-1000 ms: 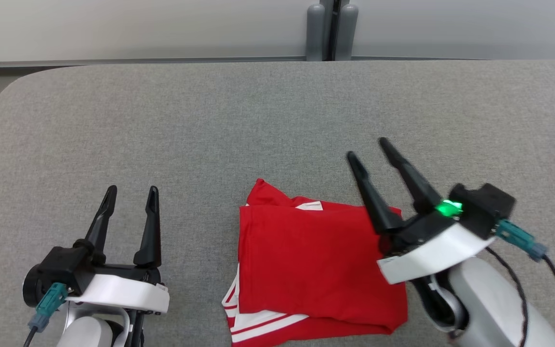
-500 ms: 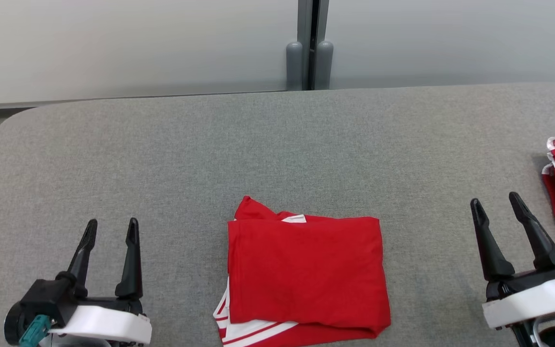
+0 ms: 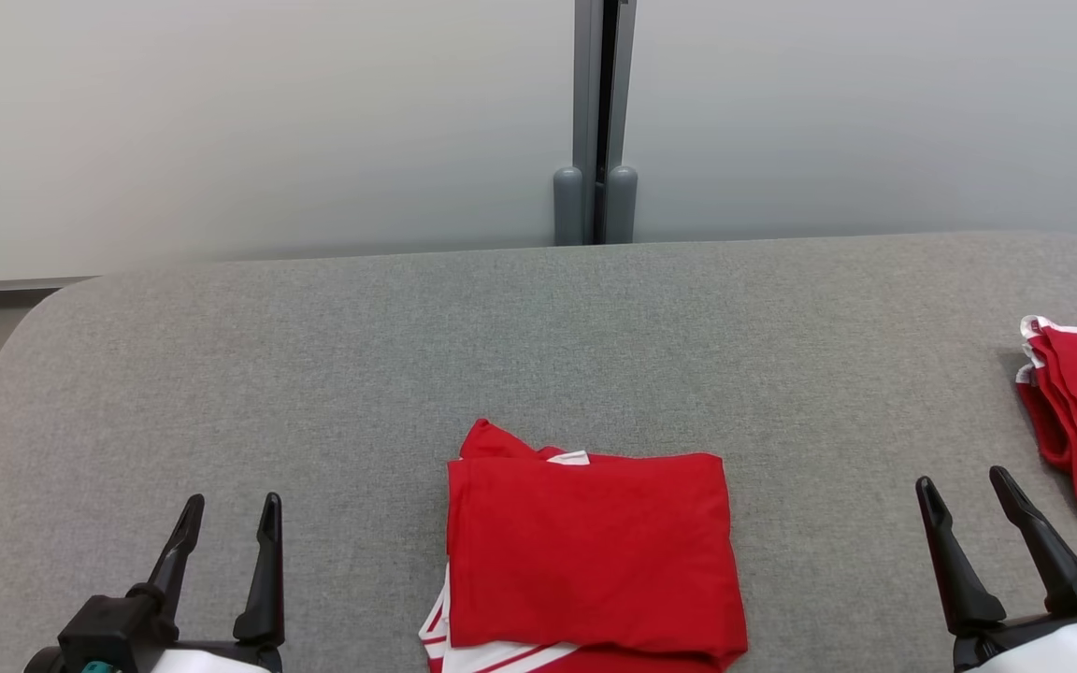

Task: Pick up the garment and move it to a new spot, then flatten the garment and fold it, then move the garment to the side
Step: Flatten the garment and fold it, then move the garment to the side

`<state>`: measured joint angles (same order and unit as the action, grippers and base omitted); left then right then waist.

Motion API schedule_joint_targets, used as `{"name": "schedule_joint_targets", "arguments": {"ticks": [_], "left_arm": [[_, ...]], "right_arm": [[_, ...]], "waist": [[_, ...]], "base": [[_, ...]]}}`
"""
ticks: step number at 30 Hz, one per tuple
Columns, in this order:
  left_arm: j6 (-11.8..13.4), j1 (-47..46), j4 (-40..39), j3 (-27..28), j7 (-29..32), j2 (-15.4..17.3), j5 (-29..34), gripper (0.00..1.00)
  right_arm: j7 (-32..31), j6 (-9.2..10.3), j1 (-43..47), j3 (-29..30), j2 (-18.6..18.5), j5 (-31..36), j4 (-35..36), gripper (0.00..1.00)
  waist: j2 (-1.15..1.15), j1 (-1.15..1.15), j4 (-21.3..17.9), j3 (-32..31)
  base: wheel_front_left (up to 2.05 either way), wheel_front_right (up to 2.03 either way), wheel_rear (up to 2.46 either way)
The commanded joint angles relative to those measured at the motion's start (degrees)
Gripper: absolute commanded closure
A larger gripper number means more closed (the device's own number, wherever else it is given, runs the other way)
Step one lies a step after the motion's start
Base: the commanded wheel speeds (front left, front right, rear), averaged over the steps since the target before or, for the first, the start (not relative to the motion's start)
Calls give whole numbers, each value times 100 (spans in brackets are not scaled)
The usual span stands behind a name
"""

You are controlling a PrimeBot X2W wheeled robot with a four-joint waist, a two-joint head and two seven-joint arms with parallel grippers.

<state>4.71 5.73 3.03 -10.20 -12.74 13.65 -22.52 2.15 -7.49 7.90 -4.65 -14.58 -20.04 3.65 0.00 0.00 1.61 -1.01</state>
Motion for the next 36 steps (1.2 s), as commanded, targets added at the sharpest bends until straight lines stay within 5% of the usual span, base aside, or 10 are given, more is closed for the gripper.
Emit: {"name": "schedule_joint_targets", "arguments": {"ticks": [1, 27, 36], "left_arm": [[41, 79, -50, -7, 27, 40, 14, 0], [338, -65, -415, 25, 136, 41, -9, 0], [210, -705, -359, -134, -34, -125, 54, 0]], "right_arm": [[-74, 1, 89, 43, 11, 53, 90, 0], [-174, 1, 44, 161, 188, 179, 360, 0], [104, 1, -404, -444, 246, -101, -673, 0]], "waist": [[0, 0, -4, -17], [0, 0, 70, 168], [0, 0, 624, 834]], "base": [[0, 0, 0], [0, 0, 0], [0, 0, 0]]}}
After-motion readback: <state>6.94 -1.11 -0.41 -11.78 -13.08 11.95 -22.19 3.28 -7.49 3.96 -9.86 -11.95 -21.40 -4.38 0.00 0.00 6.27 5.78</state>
